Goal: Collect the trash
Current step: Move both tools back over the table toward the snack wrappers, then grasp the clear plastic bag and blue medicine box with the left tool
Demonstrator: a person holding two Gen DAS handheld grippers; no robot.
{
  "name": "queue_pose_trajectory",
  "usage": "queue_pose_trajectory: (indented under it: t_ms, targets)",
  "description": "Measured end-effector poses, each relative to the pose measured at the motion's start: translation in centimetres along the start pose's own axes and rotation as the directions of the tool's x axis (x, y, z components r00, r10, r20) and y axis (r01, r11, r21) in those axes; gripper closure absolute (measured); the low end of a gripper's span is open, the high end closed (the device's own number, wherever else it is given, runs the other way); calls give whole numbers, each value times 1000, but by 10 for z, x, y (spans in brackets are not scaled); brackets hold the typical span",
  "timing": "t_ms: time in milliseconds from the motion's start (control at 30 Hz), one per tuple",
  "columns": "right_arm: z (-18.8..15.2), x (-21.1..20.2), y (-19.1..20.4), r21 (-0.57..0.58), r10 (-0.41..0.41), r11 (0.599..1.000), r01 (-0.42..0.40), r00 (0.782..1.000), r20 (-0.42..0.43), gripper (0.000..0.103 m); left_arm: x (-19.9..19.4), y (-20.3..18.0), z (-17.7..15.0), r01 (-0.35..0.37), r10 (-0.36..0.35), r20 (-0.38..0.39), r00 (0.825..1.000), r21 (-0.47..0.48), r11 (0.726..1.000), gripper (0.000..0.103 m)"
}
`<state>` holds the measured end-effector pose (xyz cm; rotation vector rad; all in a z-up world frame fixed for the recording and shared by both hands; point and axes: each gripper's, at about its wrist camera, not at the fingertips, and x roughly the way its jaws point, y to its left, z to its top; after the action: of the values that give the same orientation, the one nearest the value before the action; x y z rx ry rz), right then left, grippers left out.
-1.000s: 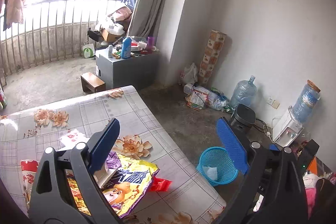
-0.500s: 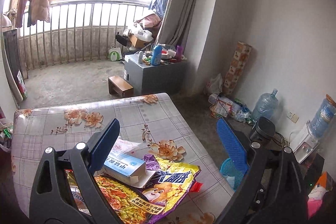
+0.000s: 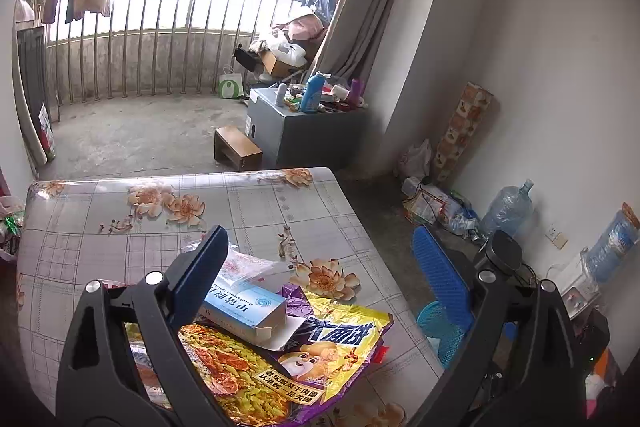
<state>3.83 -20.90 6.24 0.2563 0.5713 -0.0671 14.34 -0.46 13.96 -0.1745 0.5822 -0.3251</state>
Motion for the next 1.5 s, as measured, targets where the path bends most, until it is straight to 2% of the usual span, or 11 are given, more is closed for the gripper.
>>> queue_pose_trajectory:
  t_ms: [133,367,533,833,933,1000,1100,1233,1300,1467,1500]
  targets:
    - [1,2,0,18,40,999,-40,999,-25,7,-12,11,2,-11,11,32,999,-6,1000,14]
    - [6,10,-11,59,11,998,-8,999,-49,7,-30,37,2,-39,41,82,996,-23,999,14]
    - [14,19,-9,107,78,992,-69,994,-76,7,-29,60,-7,-55,57,67,996,-34,998,20]
    - [48,35,12,118,214,972,-202,972,-99,9,-4,101,14,-36,33,-62,998,-48,998,29]
    - [69,43,20,109,256,963,-245,961,-108,10,17,115,28,10,-19,-146,989,-66,998,30]
    - [81,50,28,100,292,955,-281,948,-128,10,37,127,35,58,-80,-209,975,-109,992,31]
    - [99,70,48,95,372,928,-360,908,-195,10,75,147,36,95,-160,-312,936,-212,973,36]
    - [114,99,75,85,435,898,-431,848,-303,13,128,179,23,77,-256,-431,865,-390,918,45]
    - [119,114,88,110,472,878,-466,803,-365,16,151,190,16,54,-281,-468,838,-441,896,45]
    - [118,146,116,231,572,812,-536,654,-495,21,200,214,-7,-29,-327,-538,777,-550,835,45]
    - [115,150,120,249,578,808,-535,635,-512,23,207,216,-11,-43,-331,-547,769,-561,827,45]
